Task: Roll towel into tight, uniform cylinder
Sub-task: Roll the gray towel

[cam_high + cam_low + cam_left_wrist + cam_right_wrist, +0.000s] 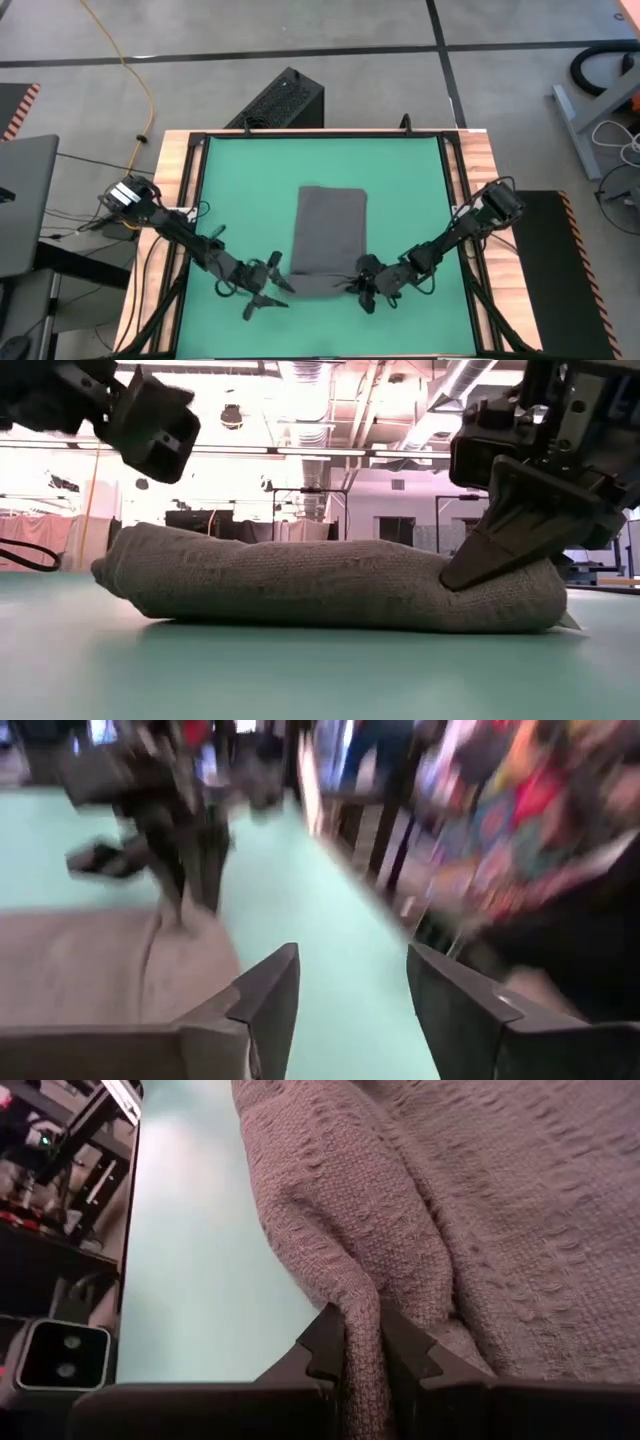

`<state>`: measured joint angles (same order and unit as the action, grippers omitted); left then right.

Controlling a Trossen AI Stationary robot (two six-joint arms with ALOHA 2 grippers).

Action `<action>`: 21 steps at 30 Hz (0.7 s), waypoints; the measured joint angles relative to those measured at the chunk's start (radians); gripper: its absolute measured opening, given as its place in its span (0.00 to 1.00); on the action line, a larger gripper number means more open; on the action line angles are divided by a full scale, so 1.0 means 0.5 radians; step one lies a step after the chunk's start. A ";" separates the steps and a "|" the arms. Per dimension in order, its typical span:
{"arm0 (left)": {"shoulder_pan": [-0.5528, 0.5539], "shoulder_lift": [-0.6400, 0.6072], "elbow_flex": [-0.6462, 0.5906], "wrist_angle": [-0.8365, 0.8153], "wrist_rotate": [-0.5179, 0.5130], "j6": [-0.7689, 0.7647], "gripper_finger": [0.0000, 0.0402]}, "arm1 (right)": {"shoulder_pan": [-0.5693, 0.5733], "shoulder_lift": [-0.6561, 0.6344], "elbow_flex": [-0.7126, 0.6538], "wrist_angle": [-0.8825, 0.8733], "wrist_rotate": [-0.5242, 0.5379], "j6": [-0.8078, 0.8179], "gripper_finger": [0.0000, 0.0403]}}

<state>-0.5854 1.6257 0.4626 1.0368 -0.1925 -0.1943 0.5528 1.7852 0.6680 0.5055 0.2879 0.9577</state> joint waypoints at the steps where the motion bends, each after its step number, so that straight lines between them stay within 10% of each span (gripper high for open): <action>1: -0.004 0.017 0.061 -0.162 -0.028 0.039 0.44 | -0.001 0.001 -0.001 0.001 -0.015 0.024 0.13; 11: -0.019 0.026 0.488 -1.159 -0.290 0.395 0.44 | -0.013 0.005 -0.002 0.037 -0.049 0.101 0.13; 21: -0.017 0.033 0.544 -1.438 -0.374 0.252 0.44 | -0.025 0.006 -0.003 0.054 -0.061 0.090 0.13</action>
<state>-0.5936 1.6421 0.7344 0.3176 -0.3796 -0.0684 0.5404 1.7882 0.6666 0.5323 0.2573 1.0027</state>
